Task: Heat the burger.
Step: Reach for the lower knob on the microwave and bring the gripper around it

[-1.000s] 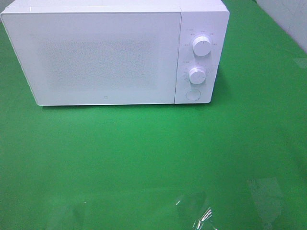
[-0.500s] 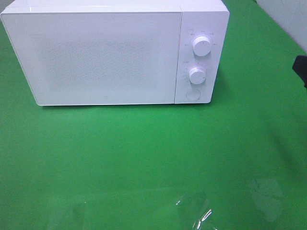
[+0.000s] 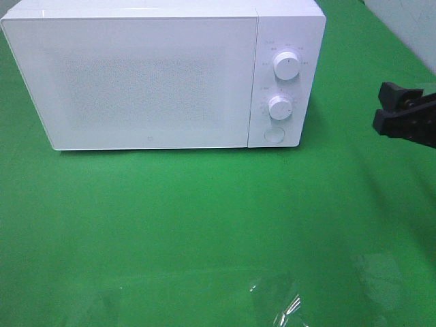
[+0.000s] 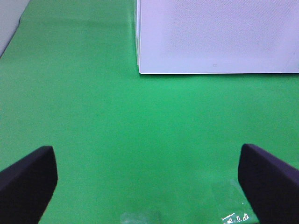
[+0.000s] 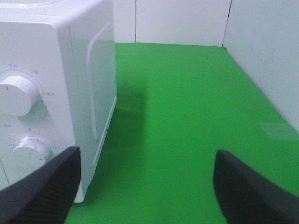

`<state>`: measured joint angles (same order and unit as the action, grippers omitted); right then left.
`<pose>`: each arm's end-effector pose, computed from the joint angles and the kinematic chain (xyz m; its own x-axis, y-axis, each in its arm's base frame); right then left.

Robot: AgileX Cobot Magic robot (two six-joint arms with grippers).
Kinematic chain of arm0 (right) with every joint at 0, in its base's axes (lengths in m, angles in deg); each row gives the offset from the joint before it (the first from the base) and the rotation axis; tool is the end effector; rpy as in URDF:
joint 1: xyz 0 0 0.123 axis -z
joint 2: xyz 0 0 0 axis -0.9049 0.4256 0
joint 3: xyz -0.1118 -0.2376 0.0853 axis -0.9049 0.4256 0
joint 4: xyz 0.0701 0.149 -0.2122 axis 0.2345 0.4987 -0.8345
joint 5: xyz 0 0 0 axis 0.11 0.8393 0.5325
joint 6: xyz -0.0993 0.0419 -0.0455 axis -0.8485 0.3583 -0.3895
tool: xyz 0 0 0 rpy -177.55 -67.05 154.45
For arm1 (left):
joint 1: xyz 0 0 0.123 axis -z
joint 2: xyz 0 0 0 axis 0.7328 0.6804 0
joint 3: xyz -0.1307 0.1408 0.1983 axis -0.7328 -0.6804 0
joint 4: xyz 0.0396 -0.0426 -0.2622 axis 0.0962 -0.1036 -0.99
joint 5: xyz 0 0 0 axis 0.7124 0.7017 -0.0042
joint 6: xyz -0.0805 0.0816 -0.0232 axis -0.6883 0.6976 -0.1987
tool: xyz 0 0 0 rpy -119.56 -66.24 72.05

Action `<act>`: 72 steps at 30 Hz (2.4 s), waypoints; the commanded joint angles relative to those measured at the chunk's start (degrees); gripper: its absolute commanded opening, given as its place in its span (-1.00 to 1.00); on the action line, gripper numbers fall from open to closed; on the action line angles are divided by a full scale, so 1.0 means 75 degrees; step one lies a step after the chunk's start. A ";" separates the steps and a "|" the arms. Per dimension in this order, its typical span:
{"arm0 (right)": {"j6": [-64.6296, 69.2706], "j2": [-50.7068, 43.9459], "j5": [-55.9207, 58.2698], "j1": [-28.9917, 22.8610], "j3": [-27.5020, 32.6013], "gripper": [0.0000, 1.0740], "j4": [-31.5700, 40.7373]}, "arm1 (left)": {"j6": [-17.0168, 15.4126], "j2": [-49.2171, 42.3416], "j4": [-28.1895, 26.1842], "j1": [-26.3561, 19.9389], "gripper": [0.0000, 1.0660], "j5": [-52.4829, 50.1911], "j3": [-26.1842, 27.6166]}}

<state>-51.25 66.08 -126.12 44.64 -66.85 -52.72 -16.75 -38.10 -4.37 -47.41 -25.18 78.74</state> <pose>0.2471 0.0526 0.1797 -0.0658 -0.0466 -0.9967 -0.0421 0.9982 -0.0439 0.0385 -0.0106 0.2790 -0.4427 0.0160 -0.8965 0.0865 0.9959 -0.0250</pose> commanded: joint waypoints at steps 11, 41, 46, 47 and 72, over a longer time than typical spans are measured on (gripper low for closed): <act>-0.0275 0.1436 -0.2154 -0.2674 0.0008 0.40 0.2460 | -0.0038 -0.0183 -0.0008 -0.0015 0.81 -0.0023 -0.0008; -0.0527 0.3843 -0.2880 -0.3705 -0.2139 0.40 0.3293 | -0.0038 -0.0183 -0.0008 -0.0015 0.81 -0.0023 -0.0008; -0.0489 0.4133 -0.2765 -0.3346 -0.2529 0.40 0.2895 | -0.0038 -0.0183 -0.0008 -0.0015 0.81 -0.0023 -0.0008; -0.0489 0.4133 -0.2765 -0.3346 -0.2529 0.40 0.2895 | -0.0038 -0.0183 -0.0008 -0.0015 0.81 -0.0023 -0.0008; -0.0359 0.5791 -0.2116 -0.2574 -0.4209 0.40 0.2307 | -0.0038 -0.0176 -0.0008 -0.0015 0.81 -0.0023 -0.0008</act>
<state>-54.17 109.11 -141.24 24.88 -97.39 -34.50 -16.75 -38.10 -4.37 -47.41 -25.18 78.74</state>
